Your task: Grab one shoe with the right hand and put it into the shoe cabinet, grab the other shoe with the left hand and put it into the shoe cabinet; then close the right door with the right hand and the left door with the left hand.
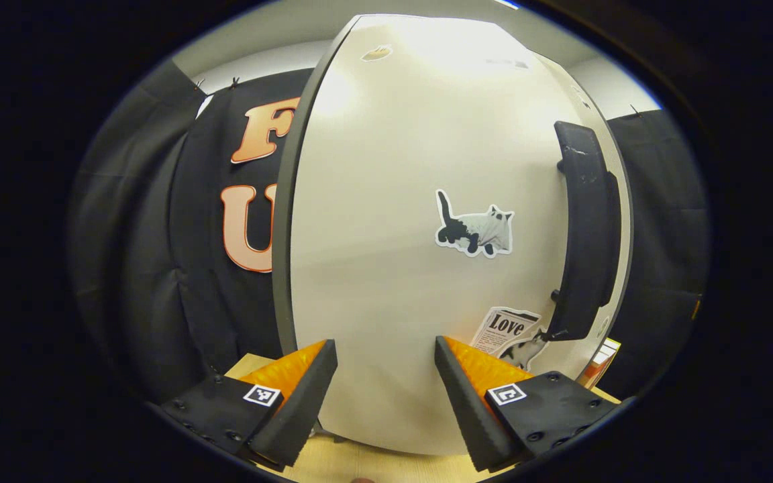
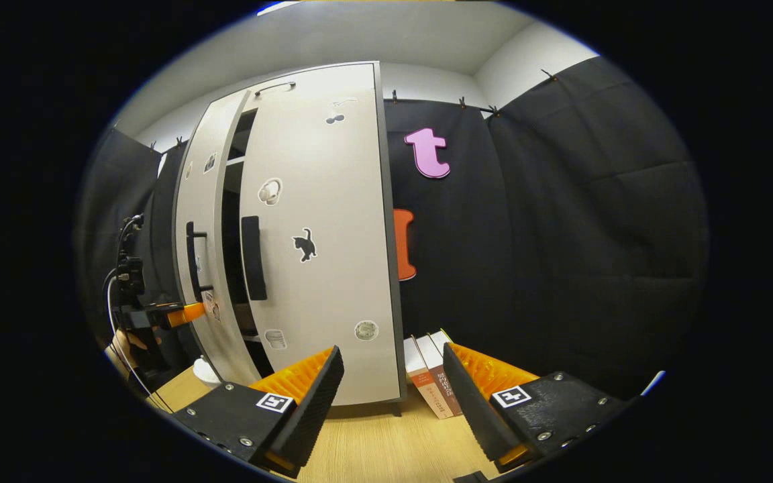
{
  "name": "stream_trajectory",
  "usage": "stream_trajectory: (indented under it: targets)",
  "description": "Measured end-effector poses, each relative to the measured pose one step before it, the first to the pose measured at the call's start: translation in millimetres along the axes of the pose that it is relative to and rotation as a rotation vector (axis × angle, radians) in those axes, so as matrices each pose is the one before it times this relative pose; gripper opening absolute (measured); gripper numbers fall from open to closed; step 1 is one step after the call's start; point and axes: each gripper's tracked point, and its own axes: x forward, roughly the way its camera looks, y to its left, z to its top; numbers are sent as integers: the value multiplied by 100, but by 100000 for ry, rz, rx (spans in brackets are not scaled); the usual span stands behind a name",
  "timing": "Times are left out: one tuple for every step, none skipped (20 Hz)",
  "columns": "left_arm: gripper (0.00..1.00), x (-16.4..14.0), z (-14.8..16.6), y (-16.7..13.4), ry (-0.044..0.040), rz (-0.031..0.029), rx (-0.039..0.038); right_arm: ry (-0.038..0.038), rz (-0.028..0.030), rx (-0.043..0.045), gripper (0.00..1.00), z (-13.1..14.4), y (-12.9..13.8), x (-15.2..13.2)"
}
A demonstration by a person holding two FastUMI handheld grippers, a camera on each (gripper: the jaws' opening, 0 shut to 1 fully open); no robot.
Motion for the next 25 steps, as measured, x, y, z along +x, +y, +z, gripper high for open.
stream_trajectory:
  targets:
    - [94, 204, -111, -62, -50, 834, -622, 512, -4, 472, 92, -198, -192, 135]
    - [94, 123, -41, 53, 39, 767, -418, 694, -64, 456, 92, -255, -268, 435]
    - [96, 67, 5, -74, 86, 795, 21, 532, 61, 306, 92, -157, -145, 180]
    - [99, 54, 38, 35, 165, 858, 585, 485, 79, 129, 92, -93, -30, 435]
    - [96, 67, 77, 13, 63, 984, 1078, 487, 119, -17, 92, -135, -4, 267]
    - [99, 248, -136, -186, 154, 921, 1360, 493, 344, -30, 92, -31, 64, 363]
    - [99, -117, -56, 29, 591, 1095, 1194, 373, 427, -36, 92, 85, 80, 412]
    - [98, -208, 244, -28, 731, 703, 420, 371, 334, -204, 92, 156, 109, 220]
    - [98, -253, 829, -105, -984, 305, -411, -165, 406, -432, 92, 405, 86, 216]
    - [97, -440, 901, -66, -897, 475, -829, -667, 609, -846, 92, 688, 210, 231]
    - [96, -911, 870, -128, 48, -811, -1237, -871, 347, -1252, 92, 741, 119, 146]
    - [95, -1516, 1167, -83, -255, -1695, -1468, -756, 401, -1516, 92, 791, 128, 188]
    - [97, -1417, 1317, 0, -448, -1482, -1053, -1335, 282, -1522, 92, 986, 115, -52]
    - [99, -1290, 1419, 307, -610, -791, -280, -1656, 321, -1423, 92, 1201, 254, 42]
    - [99, -1281, 1521, 547, -1014, 28, 456, -1401, -2, -1126, 92, 1197, 51, -45]
    - [99, -1160, 1522, 752, -1391, 660, 707, -1103, -48, -528, 92, 1182, 205, 126]
    - [96, -1284, 1685, 827, -2118, 463, 72, -549, 216, -33, 92, 1094, 319, -25]
    - [96, -1300, 1536, 927, -1812, 208, -461, 130, 486, 23, 92, 933, 425, -82]
    - [96, -1194, 1339, 1055, -912, 465, -749, -415, 178, -7, 92, 1065, 360, 58]
    - [94, -236, 1495, 1006, -215, 533, -837, -1072, 701, 141, 92, 1026, 545, -122]
    - [94, -1827, 202, 1834, 214, 899, -1240, -1465, 1044, 447, 92, 1046, 705, -206]
    - [97, -904, 722, 1306, -84, 1061, -1705, -1629, 1237, 559, 92, 962, 796, -237]
    - [96, -684, 415, 1374, -295, 853, -1125, -1364, 473, 4, 92, 710, 660, -277]
    - [96, -579, 1064, 1604, -139, 1354, -258, -1365, 146, -769, 92, 497, 571, -160]
    - [97, -908, 482, 1620, -666, 2054, 1273, -845, 110, -599, 92, 430, 604, -198]
